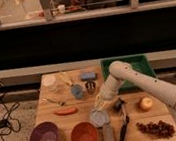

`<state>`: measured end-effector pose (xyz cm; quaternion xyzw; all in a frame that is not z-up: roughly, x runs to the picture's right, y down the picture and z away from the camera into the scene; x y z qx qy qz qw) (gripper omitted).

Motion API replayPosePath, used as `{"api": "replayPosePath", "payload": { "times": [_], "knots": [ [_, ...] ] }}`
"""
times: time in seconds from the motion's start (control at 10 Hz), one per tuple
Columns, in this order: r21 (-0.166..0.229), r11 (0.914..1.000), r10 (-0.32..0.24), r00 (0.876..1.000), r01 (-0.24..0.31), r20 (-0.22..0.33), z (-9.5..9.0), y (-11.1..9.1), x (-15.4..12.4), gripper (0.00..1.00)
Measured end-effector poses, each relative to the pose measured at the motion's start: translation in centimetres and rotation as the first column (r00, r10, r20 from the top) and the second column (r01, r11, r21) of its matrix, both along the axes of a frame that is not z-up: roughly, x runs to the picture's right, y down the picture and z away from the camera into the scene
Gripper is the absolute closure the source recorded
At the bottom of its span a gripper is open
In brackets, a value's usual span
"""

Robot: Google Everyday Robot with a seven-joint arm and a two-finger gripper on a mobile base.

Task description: Wipe red bowl with towel

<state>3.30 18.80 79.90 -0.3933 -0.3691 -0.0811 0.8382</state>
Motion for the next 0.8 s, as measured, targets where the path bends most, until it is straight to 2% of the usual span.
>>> {"api": "replayPosePath", "payload": {
  "times": [0.3, 0.8],
  "knots": [
    [0.026, 0.9990, 0.034, 0.997, -0.036, 0.072, -2.7, -1.5, -1.0, 0.98],
    [0.064, 0.9943, 0.073, 0.982, -0.085, 0.172, -6.6, -3.7, -1.3, 0.98]
  ]
}}
